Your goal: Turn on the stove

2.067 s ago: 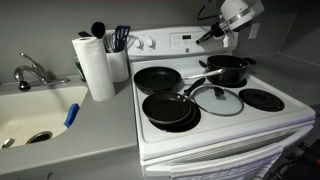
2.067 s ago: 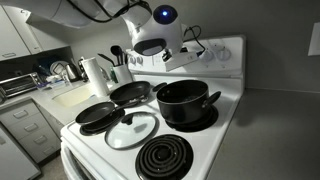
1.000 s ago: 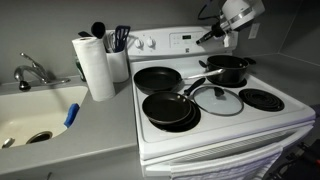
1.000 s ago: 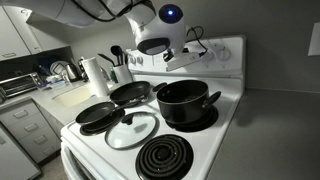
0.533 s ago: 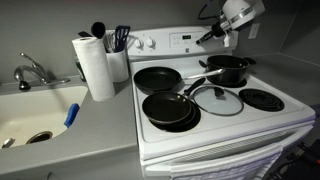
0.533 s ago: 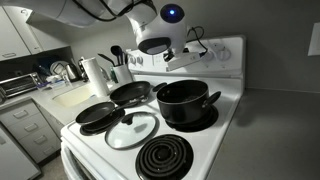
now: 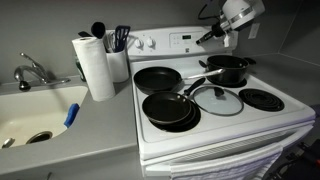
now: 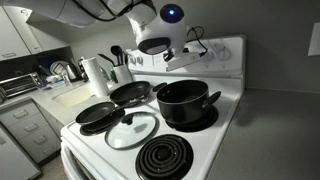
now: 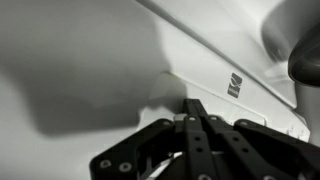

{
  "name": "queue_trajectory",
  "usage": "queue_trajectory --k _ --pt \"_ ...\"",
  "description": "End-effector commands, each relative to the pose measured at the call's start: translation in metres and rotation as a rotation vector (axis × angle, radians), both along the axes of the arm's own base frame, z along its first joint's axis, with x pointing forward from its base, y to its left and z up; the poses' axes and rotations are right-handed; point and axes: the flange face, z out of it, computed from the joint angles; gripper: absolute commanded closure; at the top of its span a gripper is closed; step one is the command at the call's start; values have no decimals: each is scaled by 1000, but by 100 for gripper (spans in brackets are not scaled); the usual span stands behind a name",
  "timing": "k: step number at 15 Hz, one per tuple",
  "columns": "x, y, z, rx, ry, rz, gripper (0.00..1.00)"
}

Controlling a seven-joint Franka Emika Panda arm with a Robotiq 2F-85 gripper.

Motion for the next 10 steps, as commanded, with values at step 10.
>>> queue_trajectory --k 10 --pt "-8 20 3 -60 -41 -83 100"
